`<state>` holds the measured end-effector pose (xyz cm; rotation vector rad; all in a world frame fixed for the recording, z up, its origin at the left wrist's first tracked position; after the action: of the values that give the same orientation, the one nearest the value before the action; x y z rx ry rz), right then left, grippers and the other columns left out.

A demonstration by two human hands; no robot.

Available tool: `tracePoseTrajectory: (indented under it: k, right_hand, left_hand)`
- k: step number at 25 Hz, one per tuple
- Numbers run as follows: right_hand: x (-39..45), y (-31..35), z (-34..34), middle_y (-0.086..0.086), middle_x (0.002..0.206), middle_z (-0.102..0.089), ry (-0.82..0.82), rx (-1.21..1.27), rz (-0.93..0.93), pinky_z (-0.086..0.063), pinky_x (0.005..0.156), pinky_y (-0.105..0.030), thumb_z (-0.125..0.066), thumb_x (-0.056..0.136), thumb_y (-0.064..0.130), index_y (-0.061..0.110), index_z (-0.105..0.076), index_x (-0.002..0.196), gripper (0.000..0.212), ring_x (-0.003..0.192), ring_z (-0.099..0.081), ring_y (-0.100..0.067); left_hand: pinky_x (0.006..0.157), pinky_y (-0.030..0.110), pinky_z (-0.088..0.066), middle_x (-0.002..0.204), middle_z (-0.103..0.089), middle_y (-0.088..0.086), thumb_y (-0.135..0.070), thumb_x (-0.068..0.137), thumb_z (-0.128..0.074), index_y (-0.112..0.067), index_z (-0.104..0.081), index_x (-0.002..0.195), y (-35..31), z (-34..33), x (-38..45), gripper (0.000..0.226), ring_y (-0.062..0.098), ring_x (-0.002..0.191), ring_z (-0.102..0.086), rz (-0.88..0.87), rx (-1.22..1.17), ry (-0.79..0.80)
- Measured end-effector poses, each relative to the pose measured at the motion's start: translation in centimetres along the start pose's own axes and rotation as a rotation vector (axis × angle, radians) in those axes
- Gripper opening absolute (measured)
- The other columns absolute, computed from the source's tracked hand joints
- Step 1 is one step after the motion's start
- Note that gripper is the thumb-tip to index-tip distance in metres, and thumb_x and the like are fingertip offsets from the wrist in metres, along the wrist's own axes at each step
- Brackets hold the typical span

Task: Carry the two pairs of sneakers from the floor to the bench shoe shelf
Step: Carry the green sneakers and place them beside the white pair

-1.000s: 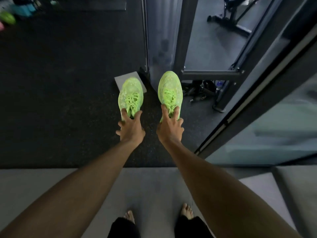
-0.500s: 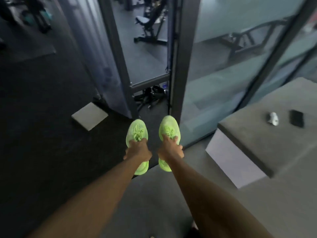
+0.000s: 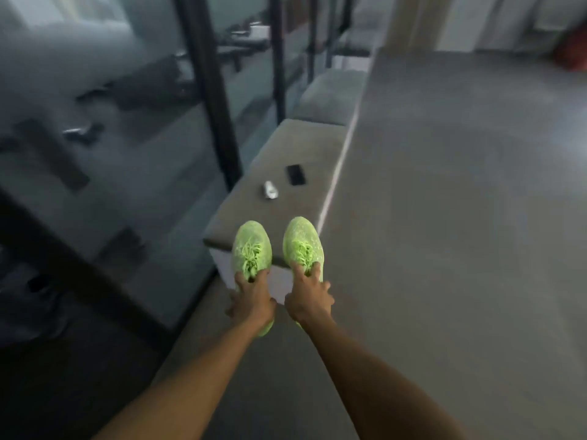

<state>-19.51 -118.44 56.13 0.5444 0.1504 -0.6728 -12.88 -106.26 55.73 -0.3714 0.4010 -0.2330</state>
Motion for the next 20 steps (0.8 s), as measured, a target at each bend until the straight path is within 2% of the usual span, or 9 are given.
tracePoseTrajectory:
  k: [4, 8, 13, 20]
  right_hand:
    - [3.6, -16.6, 11.2, -0.014, 0.167, -0.003, -0.256, -0.028, -0.114, -0.048, 0.091, -0.057, -0.05, 0.094, 0.019, 0.041, -0.013, 0.155, 0.075, 0.129, -0.037, -0.045]
    - [7.9, -27.6, 20.2, -0.014, 0.167, -0.005, -0.435, -0.033, -0.21, -0.05, 0.087, -0.056, -0.048, 0.095, 0.021, 0.041, -0.012, 0.155, 0.072, 0.127, -0.037, -0.044]
    - [17.7, -35.2, 28.9, -0.013, 0.167, -0.007, -0.534, -0.024, -0.261, -0.05, 0.086, -0.056, -0.049, 0.097, 0.026, 0.042, -0.014, 0.155, 0.07, 0.13, -0.035, -0.043]
    - [35.1, -41.6, 40.8, -0.013, 0.168, -0.007, -0.572, -0.071, -0.336, -0.051, 0.088, -0.056, -0.051, 0.098, 0.029, 0.041, -0.015, 0.157, 0.07, 0.132, -0.035, -0.043]
  left_hand:
    - [0.093, 0.056, -0.045, 0.158, -0.012, 0.017, -0.019, 0.093, -0.055, -0.044, -0.033, 0.149, -19.3, -6.2, 0.5, 0.065, 0.047, 0.122, -0.044, -0.272, 0.032, -0.094]
    - [0.093, 0.054, -0.049, 0.161, -0.009, 0.02, -0.021, 0.093, -0.062, -0.041, -0.03, 0.154, -34.3, -9.6, 2.0, 0.071, 0.044, 0.126, -0.043, -0.536, 0.138, -0.158]
    - [0.088, 0.053, -0.05, 0.162, -0.008, 0.018, -0.024, 0.095, -0.06, -0.043, -0.026, 0.154, -48.1, -11.7, 9.3, 0.071, 0.041, 0.128, -0.04, -0.624, 0.122, -0.192]
    - [0.09, 0.052, -0.048, 0.164, -0.002, 0.016, -0.026, 0.096, -0.059, -0.045, -0.025, 0.154, -66.6, -12.1, 25.1, 0.069, 0.039, 0.13, -0.04, -0.652, 0.103, -0.2]
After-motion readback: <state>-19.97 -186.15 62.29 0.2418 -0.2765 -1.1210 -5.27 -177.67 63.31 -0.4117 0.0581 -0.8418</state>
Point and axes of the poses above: each hand's wrist, its own x-axis towards the middle knuckle, its own z-axis out of the back of the hand, y = z × x, the point moved 6 cm from there along x, towards the middle knuckle
